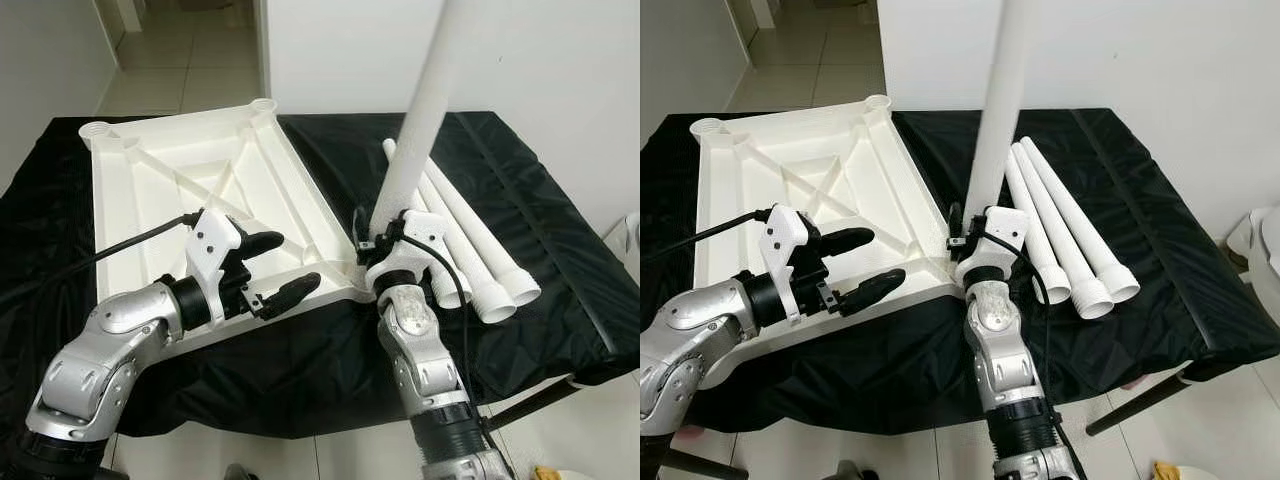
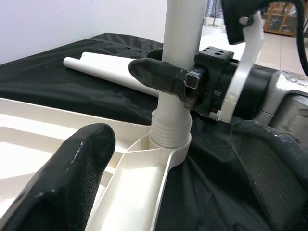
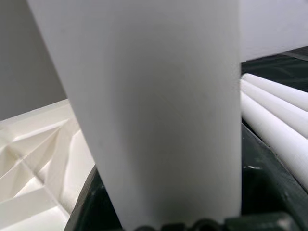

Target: Building children table

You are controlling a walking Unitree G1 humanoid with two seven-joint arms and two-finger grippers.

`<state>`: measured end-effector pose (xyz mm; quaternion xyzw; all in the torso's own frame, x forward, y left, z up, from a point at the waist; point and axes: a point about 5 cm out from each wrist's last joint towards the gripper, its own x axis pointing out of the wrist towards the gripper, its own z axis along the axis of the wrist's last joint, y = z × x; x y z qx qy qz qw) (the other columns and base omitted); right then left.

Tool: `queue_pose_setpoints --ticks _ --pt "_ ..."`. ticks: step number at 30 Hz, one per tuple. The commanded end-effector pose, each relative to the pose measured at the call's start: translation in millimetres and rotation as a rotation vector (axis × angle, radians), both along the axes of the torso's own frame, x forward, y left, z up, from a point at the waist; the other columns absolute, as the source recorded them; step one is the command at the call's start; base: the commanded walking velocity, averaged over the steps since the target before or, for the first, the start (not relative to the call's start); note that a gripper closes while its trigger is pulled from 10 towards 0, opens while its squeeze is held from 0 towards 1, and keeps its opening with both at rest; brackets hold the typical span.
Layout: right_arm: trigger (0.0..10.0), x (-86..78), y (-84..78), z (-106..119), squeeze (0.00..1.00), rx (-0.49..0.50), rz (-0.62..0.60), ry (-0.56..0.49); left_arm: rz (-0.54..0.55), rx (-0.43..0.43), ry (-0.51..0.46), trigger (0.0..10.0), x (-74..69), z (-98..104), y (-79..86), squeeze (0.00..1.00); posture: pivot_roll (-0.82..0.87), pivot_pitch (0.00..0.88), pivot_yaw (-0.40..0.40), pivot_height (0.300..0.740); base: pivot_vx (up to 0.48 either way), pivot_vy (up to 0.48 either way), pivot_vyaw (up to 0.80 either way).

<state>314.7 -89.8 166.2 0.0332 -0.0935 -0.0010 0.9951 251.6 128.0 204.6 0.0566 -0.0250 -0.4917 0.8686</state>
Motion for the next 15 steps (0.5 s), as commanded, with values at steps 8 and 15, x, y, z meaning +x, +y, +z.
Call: queue_pose_setpoints --ticks 8,15 --pt "10.0 -0.1 -16.1 -40.2 0.0 -0.006 -0.095 0.212 -0.017 0.003 -0.012 10.0 -2.2 0.0 -1.9 0.0 0.01 0.039 -0.008 0.74 0.0 0.0 0.0" --pt "10.0 -0.2 -16.1 -41.4 0.0 -0.012 -0.131 0.221 -0.018 0.003 -0.01 10.0 -2.5 -0.2 -2.1 0.0 0.01 0.037 -0.01 0.74 0.0 0.0 0.0"
